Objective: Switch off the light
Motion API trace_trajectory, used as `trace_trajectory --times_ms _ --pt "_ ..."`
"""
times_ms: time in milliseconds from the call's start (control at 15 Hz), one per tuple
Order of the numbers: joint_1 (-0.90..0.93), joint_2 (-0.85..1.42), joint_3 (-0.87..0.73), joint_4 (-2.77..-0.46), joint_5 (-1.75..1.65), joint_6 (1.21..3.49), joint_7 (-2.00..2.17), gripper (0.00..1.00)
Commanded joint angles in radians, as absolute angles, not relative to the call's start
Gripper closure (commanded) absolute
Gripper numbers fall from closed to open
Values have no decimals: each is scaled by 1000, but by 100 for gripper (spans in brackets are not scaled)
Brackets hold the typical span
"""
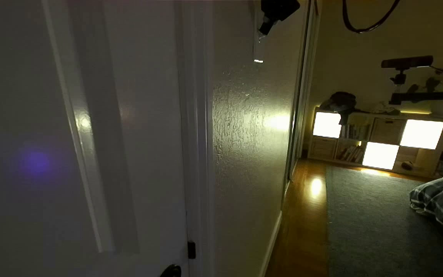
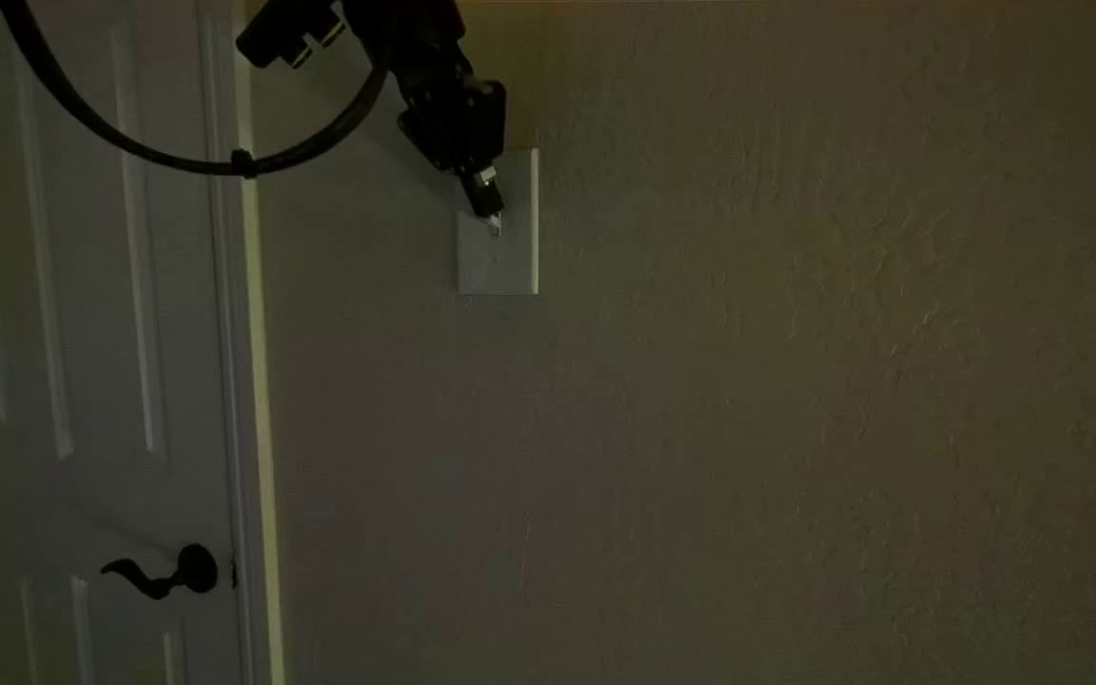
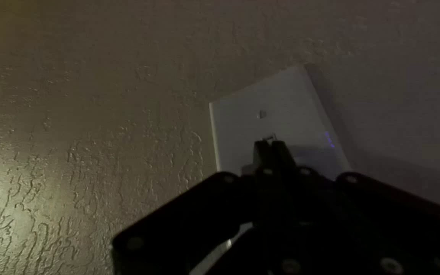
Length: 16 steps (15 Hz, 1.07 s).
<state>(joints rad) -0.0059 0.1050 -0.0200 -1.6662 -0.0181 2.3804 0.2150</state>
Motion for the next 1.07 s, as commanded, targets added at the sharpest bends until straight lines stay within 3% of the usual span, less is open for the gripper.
trace_trajectory --times_ms 0,600,1000 --pt "-15 136 -27 -1642 16 2356 212 94" --pt "-22 95 -40 -1734 41 2286 221 94" --pt "-13 -4 -31 -1867 32 2096 205 94"
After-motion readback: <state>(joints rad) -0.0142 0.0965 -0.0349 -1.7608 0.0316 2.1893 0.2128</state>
